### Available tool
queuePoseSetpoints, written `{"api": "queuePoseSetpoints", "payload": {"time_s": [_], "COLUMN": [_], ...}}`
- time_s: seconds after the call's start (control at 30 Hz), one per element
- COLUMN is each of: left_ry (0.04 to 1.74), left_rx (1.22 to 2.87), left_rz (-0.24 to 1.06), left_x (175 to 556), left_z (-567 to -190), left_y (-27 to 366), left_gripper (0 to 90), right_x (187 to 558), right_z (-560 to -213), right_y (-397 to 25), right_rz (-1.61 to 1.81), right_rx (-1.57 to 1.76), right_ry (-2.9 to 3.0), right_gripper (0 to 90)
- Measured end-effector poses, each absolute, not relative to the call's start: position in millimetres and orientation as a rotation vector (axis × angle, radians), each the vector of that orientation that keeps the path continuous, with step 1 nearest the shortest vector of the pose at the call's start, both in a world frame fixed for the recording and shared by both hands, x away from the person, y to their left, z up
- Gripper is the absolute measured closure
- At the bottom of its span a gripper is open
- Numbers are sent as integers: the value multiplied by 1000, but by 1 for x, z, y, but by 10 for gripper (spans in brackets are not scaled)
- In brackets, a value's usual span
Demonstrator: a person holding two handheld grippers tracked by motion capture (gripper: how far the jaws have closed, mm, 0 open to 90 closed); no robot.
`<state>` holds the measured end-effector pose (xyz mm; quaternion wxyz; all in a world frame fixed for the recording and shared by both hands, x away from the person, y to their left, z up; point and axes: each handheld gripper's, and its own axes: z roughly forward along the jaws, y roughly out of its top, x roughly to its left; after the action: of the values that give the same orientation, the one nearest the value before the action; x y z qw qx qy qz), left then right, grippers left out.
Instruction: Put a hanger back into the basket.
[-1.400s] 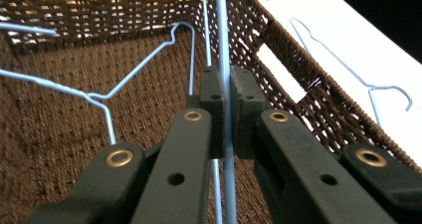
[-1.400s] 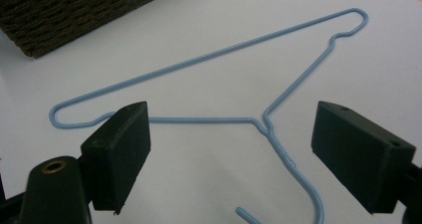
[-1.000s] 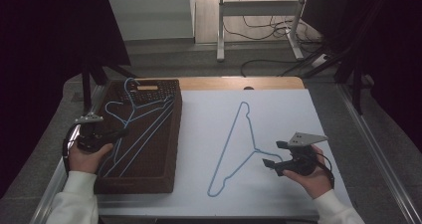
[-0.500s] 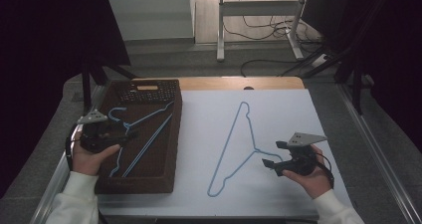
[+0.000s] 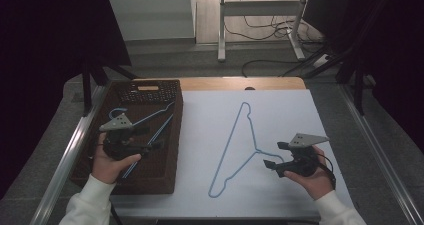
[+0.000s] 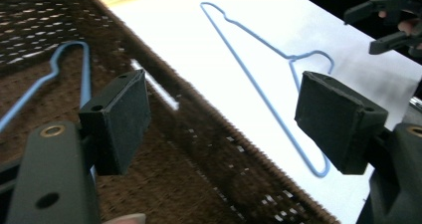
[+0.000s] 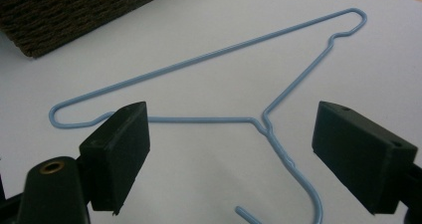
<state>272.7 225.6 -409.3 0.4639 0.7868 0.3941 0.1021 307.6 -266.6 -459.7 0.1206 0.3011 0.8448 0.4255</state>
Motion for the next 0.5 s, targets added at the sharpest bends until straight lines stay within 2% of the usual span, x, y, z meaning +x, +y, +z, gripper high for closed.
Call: {"api": "queuePoseSetpoints", "payload": {"time_s": [0.5], "left_ry": [906], "left_rx": [1989], "left_rz": [229], "left_x": [271], "left_z": [-418], "left_y": [197], "left_gripper": [213], "right_x": [306], "right_z": [-459], "right_y": [-266], "right_rz": [1247], "right_rx": [879], "right_ry": [2470], "right_gripper": [154]}}
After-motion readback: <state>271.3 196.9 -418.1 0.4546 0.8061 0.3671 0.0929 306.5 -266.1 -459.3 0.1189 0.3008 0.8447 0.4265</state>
